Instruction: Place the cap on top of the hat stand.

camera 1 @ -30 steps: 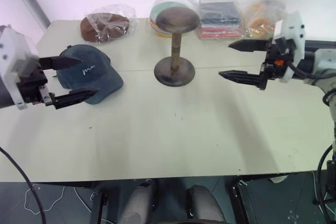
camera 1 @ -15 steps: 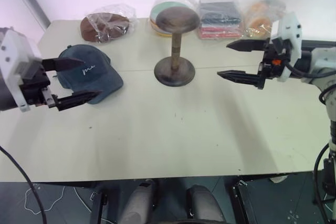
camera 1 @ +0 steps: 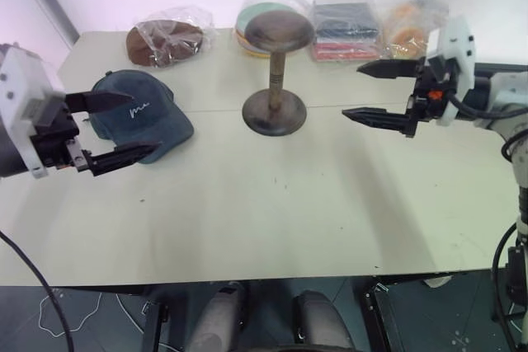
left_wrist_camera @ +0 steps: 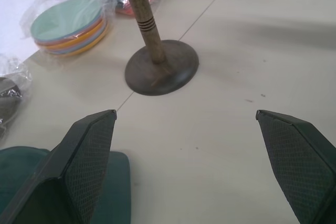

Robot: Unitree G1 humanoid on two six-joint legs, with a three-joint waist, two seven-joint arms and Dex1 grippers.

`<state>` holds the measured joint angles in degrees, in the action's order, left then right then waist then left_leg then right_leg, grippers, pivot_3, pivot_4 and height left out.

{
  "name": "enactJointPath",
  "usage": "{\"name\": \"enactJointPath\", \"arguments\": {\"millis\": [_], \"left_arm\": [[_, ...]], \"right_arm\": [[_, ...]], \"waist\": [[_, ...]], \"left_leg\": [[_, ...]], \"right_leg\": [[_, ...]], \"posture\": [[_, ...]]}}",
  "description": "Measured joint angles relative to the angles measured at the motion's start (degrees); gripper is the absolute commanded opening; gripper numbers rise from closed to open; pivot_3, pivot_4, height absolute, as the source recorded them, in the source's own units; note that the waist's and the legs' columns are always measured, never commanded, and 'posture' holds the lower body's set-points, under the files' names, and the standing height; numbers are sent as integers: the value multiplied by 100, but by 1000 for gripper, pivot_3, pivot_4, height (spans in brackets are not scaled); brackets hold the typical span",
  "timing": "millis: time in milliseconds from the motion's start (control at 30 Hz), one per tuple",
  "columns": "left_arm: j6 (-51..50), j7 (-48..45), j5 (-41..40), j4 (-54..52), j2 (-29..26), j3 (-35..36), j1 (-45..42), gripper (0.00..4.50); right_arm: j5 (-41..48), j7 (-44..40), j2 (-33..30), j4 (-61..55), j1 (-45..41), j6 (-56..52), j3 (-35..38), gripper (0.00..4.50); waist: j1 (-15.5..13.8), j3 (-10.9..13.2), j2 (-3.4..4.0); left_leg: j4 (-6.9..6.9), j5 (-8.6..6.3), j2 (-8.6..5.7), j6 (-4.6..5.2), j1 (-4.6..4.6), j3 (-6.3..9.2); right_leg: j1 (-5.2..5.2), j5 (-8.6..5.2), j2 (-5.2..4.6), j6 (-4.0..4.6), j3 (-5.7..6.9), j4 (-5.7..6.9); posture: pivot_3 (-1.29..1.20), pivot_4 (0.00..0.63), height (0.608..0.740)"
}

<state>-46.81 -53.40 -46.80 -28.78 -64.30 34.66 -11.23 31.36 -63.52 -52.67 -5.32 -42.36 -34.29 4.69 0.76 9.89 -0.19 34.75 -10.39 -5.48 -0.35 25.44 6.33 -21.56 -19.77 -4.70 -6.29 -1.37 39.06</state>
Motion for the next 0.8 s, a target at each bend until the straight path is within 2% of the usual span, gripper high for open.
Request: {"name": "enactJointPath", "arguments": {"millis": [100,233,500,600,800], "left_arm": [[99,263,170,-181,128,-55,96,4485],[405,740,918,-398,155,-544,316,4485],[1360,1975,3305,-327,277,-2361,561,4485],[1485,2312,3853,-214,665,-2918,411,4485],[1675,2690,4893,12,968,-3660,308,4485]], "right_arm": [[-71,-4,0,0,0,44,-9,4500],[-86,-5,35,2,2,58,-9,4500],[-135,19,176,5,25,105,-19,4500],[-138,22,195,3,27,105,-21,4500],[-136,21,200,-8,29,93,-23,4500]], "waist": [[-1,0,0],[-7,0,-1],[-14,1,0],[-24,1,0],[-16,1,-1]], "left_leg": [[0,0,0,0,0,-1],[0,0,0,0,0,-1],[-6,0,-1,0,-1,-5],[-6,0,-1,0,1,-4],[-7,0,-1,0,0,-5]], "right_leg": [[0,0,0,0,0,0],[1,0,0,0,-1,0],[-1,1,0,-1,-5,0],[-3,1,1,-2,-3,0],[-4,1,1,-2,-4,0]], "posture": [[0,150,740],[0,150,740],[0,150,740],[0,150,740],[0,150,740]]}}
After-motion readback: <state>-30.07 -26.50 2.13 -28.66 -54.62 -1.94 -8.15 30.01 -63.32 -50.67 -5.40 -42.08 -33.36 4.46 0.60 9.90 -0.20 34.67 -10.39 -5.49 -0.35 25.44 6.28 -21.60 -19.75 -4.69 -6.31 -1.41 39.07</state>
